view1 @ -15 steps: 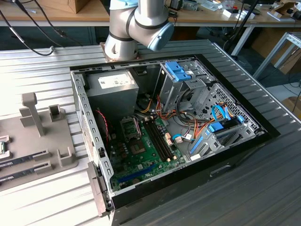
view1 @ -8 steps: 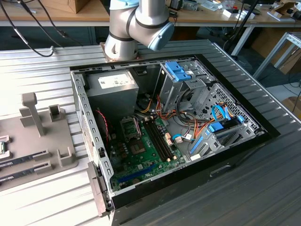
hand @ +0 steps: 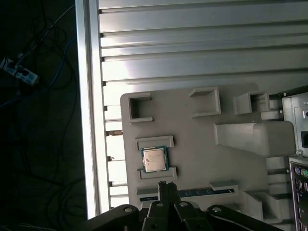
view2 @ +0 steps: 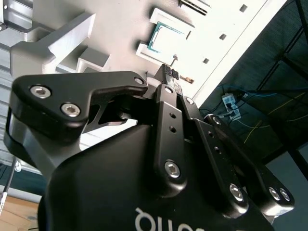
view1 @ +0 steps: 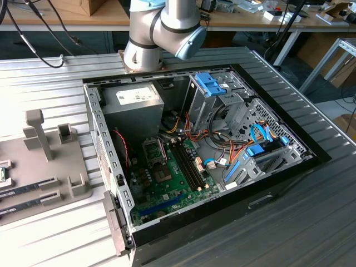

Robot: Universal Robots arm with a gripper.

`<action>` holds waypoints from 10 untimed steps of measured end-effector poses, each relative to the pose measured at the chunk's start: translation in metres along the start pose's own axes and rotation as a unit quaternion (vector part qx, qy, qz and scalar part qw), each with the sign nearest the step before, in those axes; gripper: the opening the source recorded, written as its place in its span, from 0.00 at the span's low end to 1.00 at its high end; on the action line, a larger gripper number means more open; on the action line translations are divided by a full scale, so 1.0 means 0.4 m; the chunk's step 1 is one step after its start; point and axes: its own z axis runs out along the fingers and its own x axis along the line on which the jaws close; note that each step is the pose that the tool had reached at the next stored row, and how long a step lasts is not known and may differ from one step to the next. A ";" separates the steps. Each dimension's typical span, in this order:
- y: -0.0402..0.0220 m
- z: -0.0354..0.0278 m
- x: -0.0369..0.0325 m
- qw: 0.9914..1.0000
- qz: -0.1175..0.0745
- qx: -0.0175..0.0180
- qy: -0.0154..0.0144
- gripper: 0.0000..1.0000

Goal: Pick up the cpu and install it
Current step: 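Reach for the cpu, then pick up the cpu and move it towards the insertion slot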

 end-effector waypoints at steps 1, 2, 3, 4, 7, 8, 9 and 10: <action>0.000 0.000 0.000 1.000 0.000 0.000 0.000 0.11; 0.000 0.000 0.000 1.000 0.000 0.000 0.000 0.11; 0.000 0.000 0.000 1.000 0.000 0.000 0.000 0.11; 0.000 0.000 0.000 1.000 0.000 0.000 0.000 0.11; 0.000 0.000 0.000 1.000 0.000 0.000 0.000 0.11; 0.000 0.000 0.000 1.000 0.000 0.000 0.000 0.11; 0.000 0.000 0.000 1.000 0.000 0.000 0.000 0.11; 0.000 0.000 0.000 1.000 0.000 0.000 0.000 0.11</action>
